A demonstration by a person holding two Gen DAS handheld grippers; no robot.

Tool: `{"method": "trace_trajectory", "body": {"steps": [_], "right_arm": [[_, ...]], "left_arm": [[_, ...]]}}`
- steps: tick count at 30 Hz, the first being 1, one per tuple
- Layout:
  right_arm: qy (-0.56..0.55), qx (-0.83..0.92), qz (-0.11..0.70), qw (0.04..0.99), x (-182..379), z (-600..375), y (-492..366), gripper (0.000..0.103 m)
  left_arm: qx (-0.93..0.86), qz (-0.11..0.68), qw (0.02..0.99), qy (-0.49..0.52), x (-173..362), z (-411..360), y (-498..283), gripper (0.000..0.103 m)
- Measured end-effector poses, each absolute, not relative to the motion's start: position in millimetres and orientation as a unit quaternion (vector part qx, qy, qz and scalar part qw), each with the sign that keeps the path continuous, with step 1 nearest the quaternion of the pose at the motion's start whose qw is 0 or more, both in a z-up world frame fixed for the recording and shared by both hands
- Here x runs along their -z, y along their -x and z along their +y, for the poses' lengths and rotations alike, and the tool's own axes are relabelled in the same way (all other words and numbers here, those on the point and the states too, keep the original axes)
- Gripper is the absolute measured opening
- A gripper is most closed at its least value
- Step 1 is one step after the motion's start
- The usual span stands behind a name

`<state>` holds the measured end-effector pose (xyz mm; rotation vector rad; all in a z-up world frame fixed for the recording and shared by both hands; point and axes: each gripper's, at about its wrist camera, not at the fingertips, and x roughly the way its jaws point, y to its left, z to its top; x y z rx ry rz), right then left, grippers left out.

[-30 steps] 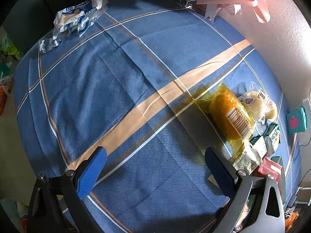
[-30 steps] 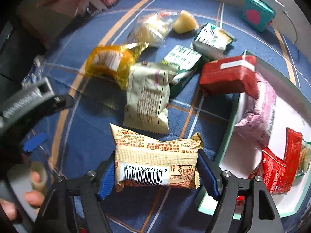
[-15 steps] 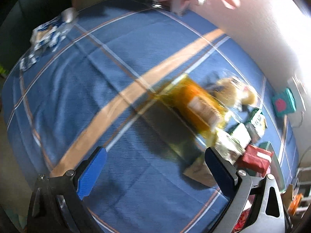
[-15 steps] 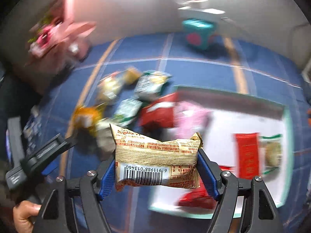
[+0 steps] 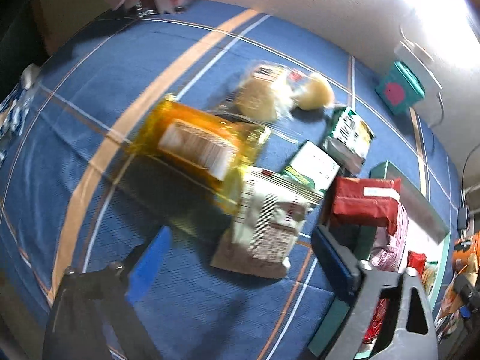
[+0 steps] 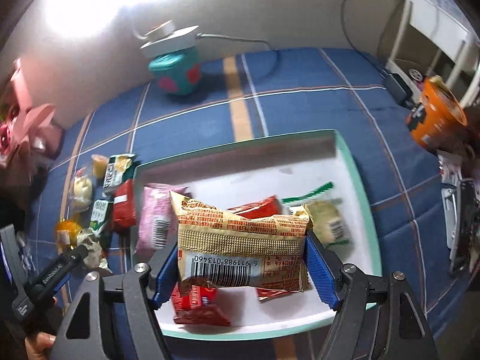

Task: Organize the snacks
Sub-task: 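Carry the wafer packet over the tray with the right tool while the left grasps the pale printed bag, then release the wafer packet into the tray with the right tool while the left drops the pale bag in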

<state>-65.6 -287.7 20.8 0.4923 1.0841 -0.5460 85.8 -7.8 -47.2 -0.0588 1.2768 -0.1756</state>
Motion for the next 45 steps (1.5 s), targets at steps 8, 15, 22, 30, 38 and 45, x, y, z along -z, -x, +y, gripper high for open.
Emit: {"method": "trace_trajectory", "body": {"steps": [8,15,22,30,38,45], "right_arm": [[-0.225,0.247,0.505,0.796,-21,-284,67,0.077],[-0.22,0.235,0.507,0.8,-21,-277,63,0.077],[-0.225,0.23,0.512,0.796,-16,-277,61,0.077],[-0.249,0.251,0.514,0.782,-5,-299,69,0.077],[-0.281,0.294,0.503,0.763,-1,-330,86,0.077],[-0.291,0.301,0.493,0.763,2,-345,85,0.077]], "left_arm": [[0.094,0.608,0.788,0.018,66,-25,-87,0.061],[0.104,0.591,0.799,0.031,48,-25,-80,0.056],[0.13,0.561,0.816,0.047,14,-29,-69,0.055],[0.217,0.524,0.823,0.018,-15,-71,-41,0.055],[0.302,0.494,0.811,-0.085,-20,-146,-1,0.055],[0.31,0.492,0.805,-0.118,-9,-179,-6,0.055]]}}
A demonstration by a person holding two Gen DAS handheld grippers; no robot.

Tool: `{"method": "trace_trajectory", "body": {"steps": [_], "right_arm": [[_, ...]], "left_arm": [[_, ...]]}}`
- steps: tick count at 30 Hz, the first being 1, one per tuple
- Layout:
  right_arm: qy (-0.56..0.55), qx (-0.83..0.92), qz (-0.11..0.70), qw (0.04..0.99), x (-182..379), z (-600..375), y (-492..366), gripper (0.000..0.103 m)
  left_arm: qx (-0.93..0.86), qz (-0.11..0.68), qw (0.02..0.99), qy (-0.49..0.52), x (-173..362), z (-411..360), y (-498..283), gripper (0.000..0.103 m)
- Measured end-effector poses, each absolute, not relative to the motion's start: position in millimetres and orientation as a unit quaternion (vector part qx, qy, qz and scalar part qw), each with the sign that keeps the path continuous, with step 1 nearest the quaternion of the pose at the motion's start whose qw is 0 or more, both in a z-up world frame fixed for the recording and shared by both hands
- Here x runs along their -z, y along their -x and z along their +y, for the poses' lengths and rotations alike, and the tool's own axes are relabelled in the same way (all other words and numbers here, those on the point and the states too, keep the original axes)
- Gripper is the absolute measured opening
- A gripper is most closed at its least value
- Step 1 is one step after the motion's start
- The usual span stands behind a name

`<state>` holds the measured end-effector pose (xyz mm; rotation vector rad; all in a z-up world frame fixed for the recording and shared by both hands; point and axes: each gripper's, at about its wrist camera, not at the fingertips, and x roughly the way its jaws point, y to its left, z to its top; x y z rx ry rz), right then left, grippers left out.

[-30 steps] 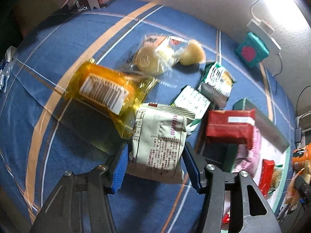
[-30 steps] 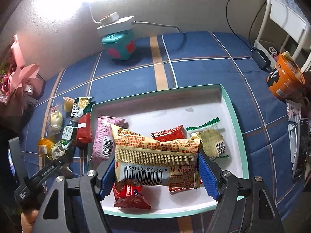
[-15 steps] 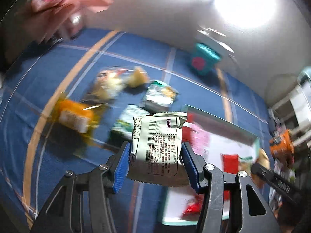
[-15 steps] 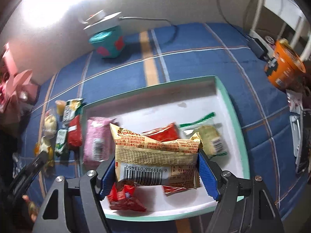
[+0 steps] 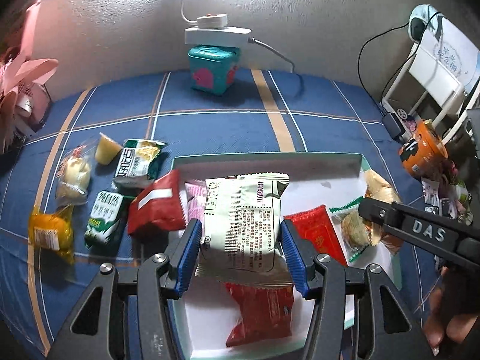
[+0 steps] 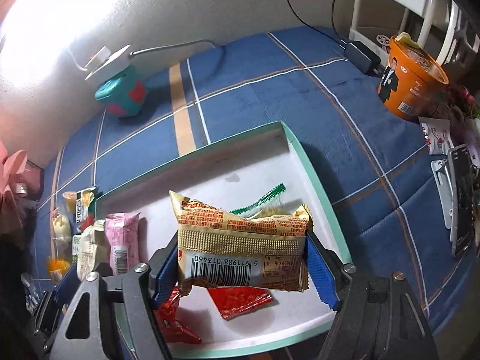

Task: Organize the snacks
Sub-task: 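Release the wafer packet into the tray with the right tool while the left drops the pale bag in, then move the right tool to the green-and-white biscuit box while the left grasps the yellow-wrapped bun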

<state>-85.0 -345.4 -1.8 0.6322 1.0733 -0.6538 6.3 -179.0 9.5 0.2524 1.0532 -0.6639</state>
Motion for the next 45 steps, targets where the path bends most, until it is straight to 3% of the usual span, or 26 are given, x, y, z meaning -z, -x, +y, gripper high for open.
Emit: {"method": "trace_trajectory", "body": {"steps": [14,15,17,18,28,30,32,34,38,45], "right_arm": [[-0.298,0.293,0.49,0.765,8,-352,76,0.077],[-0.298,0.292,0.491,0.765,8,-351,76,0.077],[-0.296,0.289,0.493,0.765,9,-350,75,0.078],[-0.296,0.287,0.494,0.766,9,-349,74,0.079],[-0.292,0.283,0.506,0.761,12,-347,72,0.08],[-0.292,0.284,0.506,0.76,12,-347,72,0.08],[-0.293,0.285,0.507,0.759,12,-347,73,0.091],[-0.294,0.288,0.509,0.756,14,-347,73,0.1],[-0.29,0.287,0.518,0.752,17,-345,71,0.102],[-0.266,0.271,0.529,0.759,16,-326,59,0.103]], "left_arm": [[0.314,0.496,0.798,-0.137,11,-206,-12,0.057],[0.314,0.497,0.797,-0.138,11,-207,-12,0.058],[0.308,0.493,0.801,-0.142,10,-208,-12,0.074],[0.308,0.491,0.802,-0.145,9,-207,-12,0.076],[0.293,0.494,0.807,-0.14,0,-197,-15,0.077],[0.278,0.503,0.807,-0.135,1,-193,-19,0.082],[0.244,0.507,0.815,-0.134,1,-184,-25,0.095],[0.223,0.504,0.824,-0.13,-2,-176,-31,0.095],[0.174,0.511,0.835,-0.104,-2,-156,-44,0.101],[0.111,0.505,0.851,-0.09,-6,-119,-63,0.101]]}}
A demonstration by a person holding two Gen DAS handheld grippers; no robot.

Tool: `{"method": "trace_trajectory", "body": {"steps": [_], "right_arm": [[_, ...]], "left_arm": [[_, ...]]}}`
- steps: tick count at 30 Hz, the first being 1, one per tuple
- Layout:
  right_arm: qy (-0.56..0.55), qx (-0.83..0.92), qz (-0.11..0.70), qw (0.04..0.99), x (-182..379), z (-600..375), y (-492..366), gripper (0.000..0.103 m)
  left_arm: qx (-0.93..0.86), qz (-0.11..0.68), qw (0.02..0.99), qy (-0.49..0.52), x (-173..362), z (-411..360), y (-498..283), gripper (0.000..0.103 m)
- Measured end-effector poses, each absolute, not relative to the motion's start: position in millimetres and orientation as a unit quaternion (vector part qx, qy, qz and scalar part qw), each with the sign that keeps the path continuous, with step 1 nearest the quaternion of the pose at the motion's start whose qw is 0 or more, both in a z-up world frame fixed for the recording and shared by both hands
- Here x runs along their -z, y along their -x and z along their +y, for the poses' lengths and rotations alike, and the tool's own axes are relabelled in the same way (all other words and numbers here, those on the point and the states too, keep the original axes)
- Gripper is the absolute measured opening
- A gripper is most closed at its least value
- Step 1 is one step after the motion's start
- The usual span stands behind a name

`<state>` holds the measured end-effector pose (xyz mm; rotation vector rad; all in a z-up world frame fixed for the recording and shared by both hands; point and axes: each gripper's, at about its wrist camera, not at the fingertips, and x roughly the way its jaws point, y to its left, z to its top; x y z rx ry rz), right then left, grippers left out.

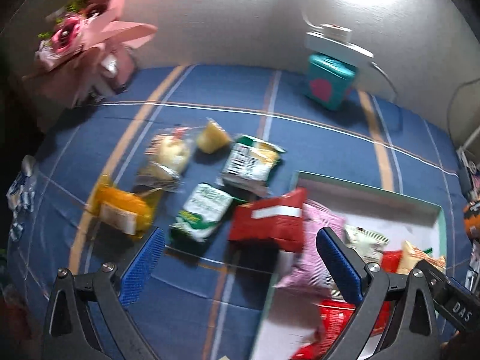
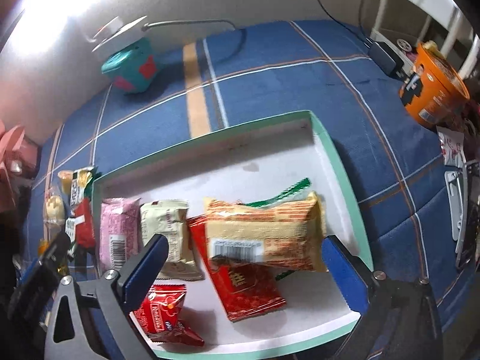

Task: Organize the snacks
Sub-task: 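Move the right tool to the green-and-white biscuit box while the left grasps the yellow-wrapped bun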

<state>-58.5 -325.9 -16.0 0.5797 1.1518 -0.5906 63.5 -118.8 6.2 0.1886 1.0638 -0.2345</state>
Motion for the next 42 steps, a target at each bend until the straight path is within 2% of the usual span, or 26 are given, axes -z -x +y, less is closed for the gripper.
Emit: {"method": "trace_trajectory", "body": {"steps": [15,29,42], "right_arm": [[-0.214,0.199,0.527,0.798,-1,-251,22,0.103],[-0.175,0.119,0.533,0.819,1,-174,-13,0.103],[-0.152,0.079,0.546,0.82,20,-131,-37,0.103]], "left_arm": [[0.069,0.496,0.854,-0.143,-6,-59,-90,0.101],[-0.014,0.504,0.862,-0.062,-11,34,-117,0.101],[-0.037,0.514,0.857,-0.016,-8,75,-133,0.101]]}}
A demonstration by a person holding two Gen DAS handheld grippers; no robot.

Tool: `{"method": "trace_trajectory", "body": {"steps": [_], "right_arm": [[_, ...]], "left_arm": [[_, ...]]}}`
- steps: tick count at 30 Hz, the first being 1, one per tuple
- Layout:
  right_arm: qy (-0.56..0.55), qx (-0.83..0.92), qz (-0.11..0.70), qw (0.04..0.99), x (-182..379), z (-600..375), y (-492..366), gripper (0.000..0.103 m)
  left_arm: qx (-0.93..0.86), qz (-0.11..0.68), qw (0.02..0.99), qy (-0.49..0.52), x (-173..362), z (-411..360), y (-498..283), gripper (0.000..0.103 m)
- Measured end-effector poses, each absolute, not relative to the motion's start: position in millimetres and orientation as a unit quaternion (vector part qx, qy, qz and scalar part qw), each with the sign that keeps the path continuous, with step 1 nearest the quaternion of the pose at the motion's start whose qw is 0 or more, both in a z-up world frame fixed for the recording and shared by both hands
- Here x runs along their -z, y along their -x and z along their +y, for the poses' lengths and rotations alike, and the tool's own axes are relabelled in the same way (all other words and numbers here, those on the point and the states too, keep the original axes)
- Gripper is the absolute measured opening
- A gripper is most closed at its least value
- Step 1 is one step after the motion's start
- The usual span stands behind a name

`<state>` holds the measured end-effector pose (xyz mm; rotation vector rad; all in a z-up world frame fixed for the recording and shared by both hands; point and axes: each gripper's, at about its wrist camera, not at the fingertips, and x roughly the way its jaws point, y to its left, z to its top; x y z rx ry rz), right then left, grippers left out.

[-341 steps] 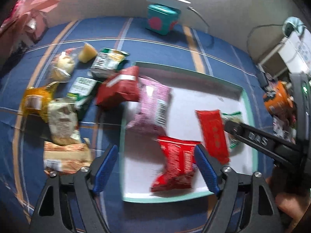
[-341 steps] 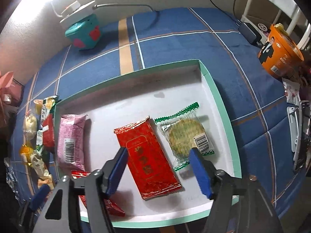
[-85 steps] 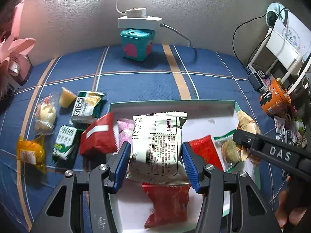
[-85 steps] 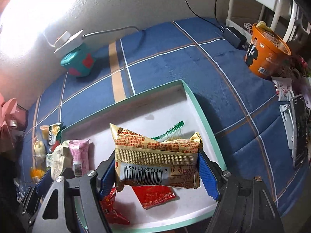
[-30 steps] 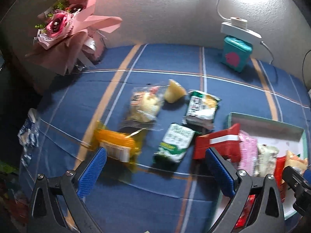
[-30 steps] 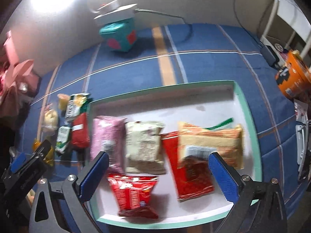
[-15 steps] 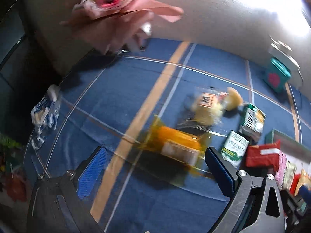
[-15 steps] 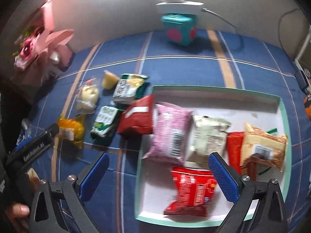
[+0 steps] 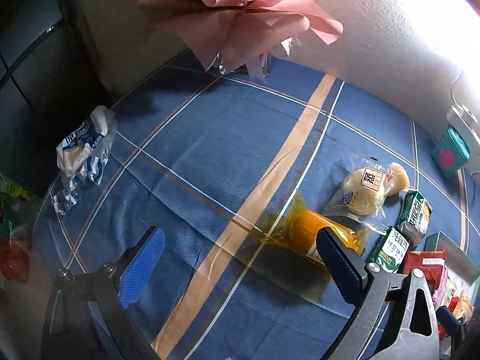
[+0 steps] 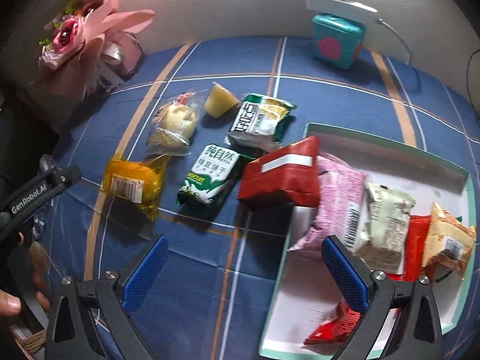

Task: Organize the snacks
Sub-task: 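Move the right tool to the green-and-white biscuit box while the left grasps the yellow-wrapped bun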

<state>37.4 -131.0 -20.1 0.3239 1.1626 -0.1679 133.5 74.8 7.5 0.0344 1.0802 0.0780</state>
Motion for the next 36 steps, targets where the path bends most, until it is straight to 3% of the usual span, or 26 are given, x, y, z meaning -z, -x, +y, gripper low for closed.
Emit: {"method": "trace_trajectory", "body": {"steps": [19,23,32,36], "right_arm": [[-0.185,0.091,0.516,0.832,14,-153,-67,0.102],[-0.175,0.085,0.515,0.835,17,-146,-77,0.089],[-0.167,0.078,0.504,0.844,17,-135,-89,0.073],[-0.161,0.069,0.51,0.842,21,-129,-96,0.066]], "left_arm": [[0.049,0.552,0.833,0.007,21,41,-153,0.101],[0.048,0.563,0.825,0.032,29,38,-155,0.101],[0.042,0.58,0.81,0.078,40,41,-156,0.101],[0.049,0.589,0.799,0.11,46,44,-157,0.096]]}}
